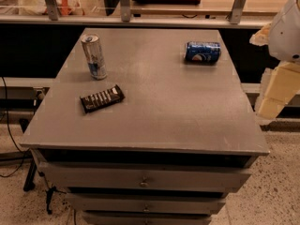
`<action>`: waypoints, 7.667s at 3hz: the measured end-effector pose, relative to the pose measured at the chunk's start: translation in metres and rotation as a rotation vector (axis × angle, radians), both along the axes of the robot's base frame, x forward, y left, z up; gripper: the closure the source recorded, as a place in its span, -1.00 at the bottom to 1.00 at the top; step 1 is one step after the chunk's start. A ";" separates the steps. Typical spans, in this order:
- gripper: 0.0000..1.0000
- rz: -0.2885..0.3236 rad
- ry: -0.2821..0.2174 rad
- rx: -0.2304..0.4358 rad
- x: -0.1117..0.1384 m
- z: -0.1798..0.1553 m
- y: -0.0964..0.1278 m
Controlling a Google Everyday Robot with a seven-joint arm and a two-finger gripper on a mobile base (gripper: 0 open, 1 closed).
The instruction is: Place pepsi can upright
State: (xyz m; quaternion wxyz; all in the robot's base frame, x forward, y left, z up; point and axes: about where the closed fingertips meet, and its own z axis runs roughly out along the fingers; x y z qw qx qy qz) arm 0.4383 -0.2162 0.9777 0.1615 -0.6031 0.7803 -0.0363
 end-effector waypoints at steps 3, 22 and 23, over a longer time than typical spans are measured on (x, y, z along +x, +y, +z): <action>-1.00 0.028 -0.033 -0.024 0.059 0.009 0.015; 1.00 0.078 -0.169 0.099 0.296 -0.044 0.054; 1.00 0.090 -0.189 0.286 0.286 -0.024 0.063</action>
Offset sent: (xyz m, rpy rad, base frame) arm 0.0535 0.0099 0.0056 -0.0092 -0.0057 0.0147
